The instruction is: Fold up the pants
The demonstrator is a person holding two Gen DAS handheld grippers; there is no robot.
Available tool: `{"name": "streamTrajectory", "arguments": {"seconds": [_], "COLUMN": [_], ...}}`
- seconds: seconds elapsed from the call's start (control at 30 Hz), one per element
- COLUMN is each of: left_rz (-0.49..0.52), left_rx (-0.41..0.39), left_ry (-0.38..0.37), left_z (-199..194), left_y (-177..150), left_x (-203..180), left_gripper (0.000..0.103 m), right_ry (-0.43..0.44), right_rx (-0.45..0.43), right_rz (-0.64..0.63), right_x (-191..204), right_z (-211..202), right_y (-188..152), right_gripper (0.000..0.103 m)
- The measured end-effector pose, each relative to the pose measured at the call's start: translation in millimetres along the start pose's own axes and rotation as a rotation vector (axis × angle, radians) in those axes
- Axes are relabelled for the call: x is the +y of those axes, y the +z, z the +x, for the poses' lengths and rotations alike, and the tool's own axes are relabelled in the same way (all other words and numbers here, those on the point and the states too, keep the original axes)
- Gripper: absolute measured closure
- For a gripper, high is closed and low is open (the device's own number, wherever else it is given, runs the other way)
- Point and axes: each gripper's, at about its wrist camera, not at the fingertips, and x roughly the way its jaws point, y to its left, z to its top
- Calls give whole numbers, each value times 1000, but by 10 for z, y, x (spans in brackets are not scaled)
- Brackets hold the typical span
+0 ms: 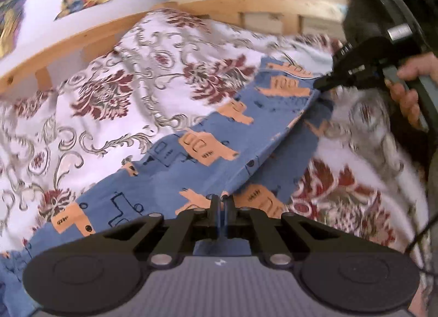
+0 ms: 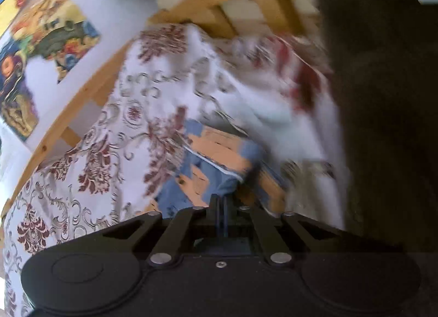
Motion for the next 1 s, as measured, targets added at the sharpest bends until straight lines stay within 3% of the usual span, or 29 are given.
{"name": "streamTrajectory", "arguments": {"seconds": [0.33,0.57,0.73,0.87,0.93,1.0], "left_rz": [86,107,102,110,108,100], "left_rx": [51,65,64,65,65,62], "left_ry": [30,43,43,47,46,42], "left_z": [52,91,85,91,89,80], "left_y": [-66,-106,-116,-129,-132,-134], "left_x": [-130,-169,-167,-180,-180,-171], "left_gripper": [100,100,100,100,100,100], "right_ry": [-41,-64,-54,-69,-101,-132], "right_rx": [66,50,10,-29,-40,-53], "right_rz": [-22,-8,10,9,-21,-70], "right_x": [-87,-114,-122,-116,-83,-42], "right_z": [-77,-88,-100,-42,0,-9], "right_y": [-135,-136,-112,-57,-40,-54], "right_gripper": [101,79,76,78,92,97]}}
